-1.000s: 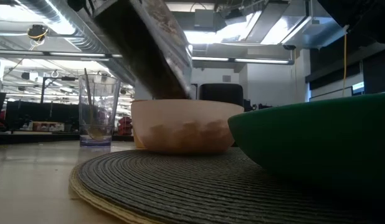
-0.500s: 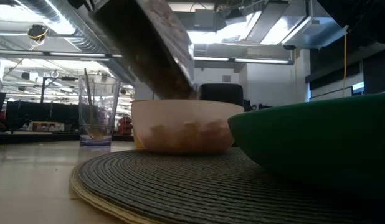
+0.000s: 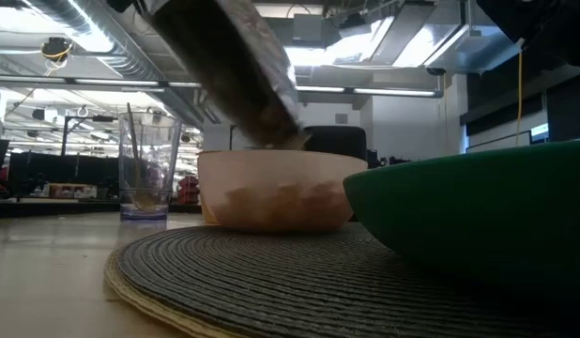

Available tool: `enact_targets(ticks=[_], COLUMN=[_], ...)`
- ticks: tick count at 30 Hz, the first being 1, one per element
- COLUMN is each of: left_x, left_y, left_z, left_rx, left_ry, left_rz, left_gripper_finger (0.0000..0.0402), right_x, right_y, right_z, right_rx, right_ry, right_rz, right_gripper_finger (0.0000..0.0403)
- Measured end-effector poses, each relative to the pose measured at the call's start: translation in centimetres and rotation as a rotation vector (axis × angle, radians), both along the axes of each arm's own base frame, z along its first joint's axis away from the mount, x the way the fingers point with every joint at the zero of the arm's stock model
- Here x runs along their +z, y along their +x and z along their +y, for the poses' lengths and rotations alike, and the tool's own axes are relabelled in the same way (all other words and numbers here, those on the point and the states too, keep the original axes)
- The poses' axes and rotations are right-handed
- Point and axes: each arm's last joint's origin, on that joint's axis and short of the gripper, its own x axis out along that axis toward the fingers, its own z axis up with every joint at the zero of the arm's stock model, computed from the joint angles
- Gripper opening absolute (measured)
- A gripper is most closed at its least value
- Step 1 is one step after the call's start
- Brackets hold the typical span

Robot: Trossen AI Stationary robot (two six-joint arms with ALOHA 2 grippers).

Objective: Arrange a breakfast setting
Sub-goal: Pour the cereal from the cereal box into the pink bowl

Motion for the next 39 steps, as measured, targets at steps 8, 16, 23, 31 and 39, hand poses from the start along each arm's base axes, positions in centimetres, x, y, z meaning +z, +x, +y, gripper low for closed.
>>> enact_targets(ticks=[8,16,23,31,39], left_x=[-0.1,-0.5,-0.3,0.1,-0.1], left_y=[0.3,0.6,1.1,0.9,1.1], left_z=[0.4,0.2,0.5,0.6,0.3], left_rx=[0.017,0.009,0.025,0.029,0.027], left_ry=[-0.018,0.0,-0.022,0.025,-0.011], left_rz=[0.005,0.058,0.02,0.049,0.029], left_gripper_finger=[0.0056,0.0056,0.0056,0.0056,0.0056], right_x=[0.0,0.0,0.0,-0.1,-0.2], right_y=[0.0,0.0,0.0,0.1,0.1], right_z=[0.0,0.0,0.0,0.0,0.0], right_rx=[-0.001,-0.005,-0.01,-0.011,-0.012], right_ry=[0.0,0.0,-0.001,-0.001,-0.001], right_rz=[0.001,0.006,0.007,0.013,0.02], right_gripper_finger=[0.0062,0.0062,0.0062,0.0062,0.0062])
